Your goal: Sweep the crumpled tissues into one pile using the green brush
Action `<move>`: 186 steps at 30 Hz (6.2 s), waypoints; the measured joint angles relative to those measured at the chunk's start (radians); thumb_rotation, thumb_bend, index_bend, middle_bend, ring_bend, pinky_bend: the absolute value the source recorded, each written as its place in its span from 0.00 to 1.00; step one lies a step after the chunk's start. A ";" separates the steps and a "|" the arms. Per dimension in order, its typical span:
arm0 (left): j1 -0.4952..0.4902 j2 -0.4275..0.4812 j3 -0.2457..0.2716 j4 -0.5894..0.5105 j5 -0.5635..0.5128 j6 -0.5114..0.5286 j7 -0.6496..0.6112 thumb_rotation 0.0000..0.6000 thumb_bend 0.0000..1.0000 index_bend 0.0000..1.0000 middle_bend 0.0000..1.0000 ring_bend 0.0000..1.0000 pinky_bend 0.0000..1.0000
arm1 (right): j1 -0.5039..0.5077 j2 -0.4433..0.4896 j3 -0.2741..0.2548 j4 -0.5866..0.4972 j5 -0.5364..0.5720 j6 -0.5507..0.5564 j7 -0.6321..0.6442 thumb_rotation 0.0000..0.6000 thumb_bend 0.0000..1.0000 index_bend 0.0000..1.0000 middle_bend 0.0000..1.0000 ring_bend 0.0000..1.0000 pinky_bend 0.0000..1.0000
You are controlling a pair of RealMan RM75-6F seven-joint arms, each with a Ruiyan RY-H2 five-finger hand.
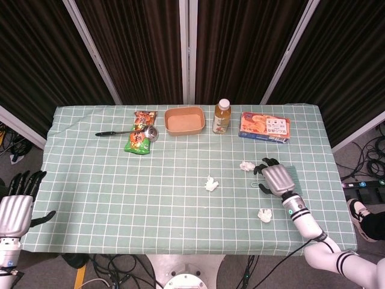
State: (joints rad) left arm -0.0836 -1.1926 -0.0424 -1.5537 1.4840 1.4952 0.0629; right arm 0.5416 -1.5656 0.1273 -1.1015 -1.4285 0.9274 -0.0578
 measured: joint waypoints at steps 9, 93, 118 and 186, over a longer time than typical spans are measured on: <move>-0.004 -0.006 0.000 0.010 0.001 -0.007 -0.007 1.00 0.01 0.07 0.09 0.00 0.02 | -0.004 -0.062 -0.025 0.074 0.021 0.020 -0.029 1.00 0.19 0.43 0.42 0.13 0.19; 0.000 0.042 -0.002 -0.079 -0.010 -0.008 0.039 1.00 0.01 0.07 0.09 0.00 0.02 | 0.341 -0.421 -0.056 0.624 -0.193 0.182 1.440 1.00 0.36 0.68 0.63 0.33 0.23; -0.019 0.024 -0.004 -0.038 0.015 -0.022 0.000 1.00 0.01 0.07 0.09 0.00 0.02 | -0.068 0.191 -0.061 -0.336 0.045 0.386 0.870 1.00 0.40 0.68 0.63 0.33 0.12; -0.003 0.015 0.010 -0.007 0.037 0.010 -0.053 1.00 0.01 0.07 0.09 0.00 0.02 | 0.104 -0.429 0.194 0.032 0.048 0.271 0.483 1.00 0.42 0.68 0.63 0.33 0.08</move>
State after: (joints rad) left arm -0.0863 -1.1771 -0.0327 -1.5607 1.5211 1.5047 0.0103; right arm 0.6454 -1.9943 0.3210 -1.0692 -1.3805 1.1986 0.4254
